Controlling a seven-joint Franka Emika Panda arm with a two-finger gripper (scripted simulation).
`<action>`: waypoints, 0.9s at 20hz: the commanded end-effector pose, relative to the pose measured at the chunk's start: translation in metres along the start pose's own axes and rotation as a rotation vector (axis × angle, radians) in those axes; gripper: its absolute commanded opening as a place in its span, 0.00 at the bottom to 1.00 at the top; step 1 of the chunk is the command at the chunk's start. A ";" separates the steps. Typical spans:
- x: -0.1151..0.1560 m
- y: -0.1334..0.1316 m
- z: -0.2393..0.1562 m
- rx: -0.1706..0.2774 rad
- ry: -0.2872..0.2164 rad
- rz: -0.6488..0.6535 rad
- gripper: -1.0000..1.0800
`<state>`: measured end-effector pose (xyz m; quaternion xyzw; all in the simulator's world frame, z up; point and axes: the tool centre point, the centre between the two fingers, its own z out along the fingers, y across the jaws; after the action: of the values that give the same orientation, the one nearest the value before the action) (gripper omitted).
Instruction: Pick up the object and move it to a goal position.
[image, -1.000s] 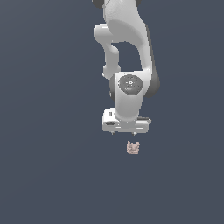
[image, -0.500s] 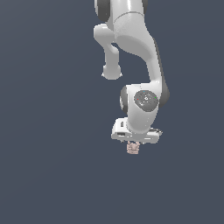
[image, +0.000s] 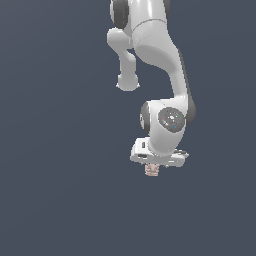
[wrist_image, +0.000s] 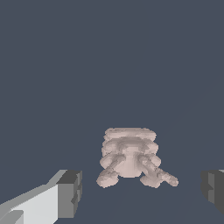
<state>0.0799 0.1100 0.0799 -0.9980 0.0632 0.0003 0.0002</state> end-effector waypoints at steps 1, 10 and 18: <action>0.000 0.000 0.003 0.000 0.000 0.000 0.96; -0.001 0.000 0.045 0.000 0.001 0.002 0.96; 0.001 -0.001 0.050 0.000 0.001 0.002 0.00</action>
<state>0.0802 0.1104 0.0297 -0.9979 0.0643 0.0004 -0.0001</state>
